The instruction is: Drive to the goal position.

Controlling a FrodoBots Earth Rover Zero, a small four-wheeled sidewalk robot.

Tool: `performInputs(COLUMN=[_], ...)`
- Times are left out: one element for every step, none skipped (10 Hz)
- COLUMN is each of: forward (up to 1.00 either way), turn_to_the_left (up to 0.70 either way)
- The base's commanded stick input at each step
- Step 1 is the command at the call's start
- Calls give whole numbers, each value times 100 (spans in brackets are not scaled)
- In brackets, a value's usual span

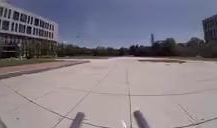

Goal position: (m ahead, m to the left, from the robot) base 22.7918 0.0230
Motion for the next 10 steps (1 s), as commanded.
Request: performInputs(forward=[85,85,85,85,85,85,85,85,85,85], turn_to_the_left=[0,-23,-27,-27,-27,-21,0,0,0,0])
